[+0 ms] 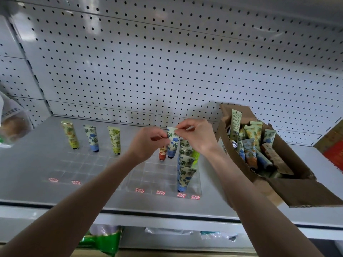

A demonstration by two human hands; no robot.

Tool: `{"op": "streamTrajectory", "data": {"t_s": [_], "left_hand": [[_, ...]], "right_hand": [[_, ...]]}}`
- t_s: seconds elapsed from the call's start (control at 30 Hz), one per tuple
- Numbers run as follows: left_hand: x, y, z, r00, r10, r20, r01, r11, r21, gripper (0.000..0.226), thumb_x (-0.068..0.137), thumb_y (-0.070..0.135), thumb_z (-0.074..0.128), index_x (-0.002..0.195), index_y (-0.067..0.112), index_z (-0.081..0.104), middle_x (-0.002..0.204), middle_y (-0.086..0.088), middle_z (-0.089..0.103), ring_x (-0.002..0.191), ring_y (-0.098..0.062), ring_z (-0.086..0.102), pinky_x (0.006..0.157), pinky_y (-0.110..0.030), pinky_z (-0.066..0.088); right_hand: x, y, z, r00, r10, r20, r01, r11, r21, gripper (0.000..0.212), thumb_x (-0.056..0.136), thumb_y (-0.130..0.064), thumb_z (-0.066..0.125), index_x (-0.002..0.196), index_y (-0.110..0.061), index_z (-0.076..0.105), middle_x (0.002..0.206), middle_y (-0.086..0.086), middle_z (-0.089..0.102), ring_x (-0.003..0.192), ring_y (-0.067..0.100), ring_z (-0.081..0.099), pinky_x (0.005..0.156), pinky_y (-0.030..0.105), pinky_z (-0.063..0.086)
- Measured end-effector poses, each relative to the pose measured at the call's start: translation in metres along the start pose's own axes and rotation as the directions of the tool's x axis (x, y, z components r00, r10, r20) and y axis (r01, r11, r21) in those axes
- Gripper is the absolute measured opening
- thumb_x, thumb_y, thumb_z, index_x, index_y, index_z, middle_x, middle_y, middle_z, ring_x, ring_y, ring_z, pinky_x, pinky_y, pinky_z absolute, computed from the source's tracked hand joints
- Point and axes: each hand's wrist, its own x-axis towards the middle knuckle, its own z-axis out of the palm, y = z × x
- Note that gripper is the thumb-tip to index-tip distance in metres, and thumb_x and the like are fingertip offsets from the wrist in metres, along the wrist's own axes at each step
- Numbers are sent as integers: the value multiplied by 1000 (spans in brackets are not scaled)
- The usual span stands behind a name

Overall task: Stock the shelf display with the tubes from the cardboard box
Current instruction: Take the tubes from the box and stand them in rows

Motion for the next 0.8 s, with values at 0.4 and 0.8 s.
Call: {"op": "streamTrajectory", "data": {"t_s": [0.4,0.8], "left_hand": [[4,-1,3,998,59,1,-59,997,57,6,80,16,69,79,10,70,68,5,67,61,-5,58,56,-11,43],[9,-3,3,997,80,-18,-78,992,100,10,78,18,71,84,10,69,73,5,69,70,-13,62,72,-34,51]], "right_hand": [[0,4,-3,999,-50,1,50,996,-77,7,76,-12,77,80,-18,75,67,-20,62,55,-10,56,56,5,43],[-2,5,-1,1000,6,-5,-6,995,-96,9,77,-10,76,84,-15,76,77,-6,71,71,6,66,75,15,53]]}}
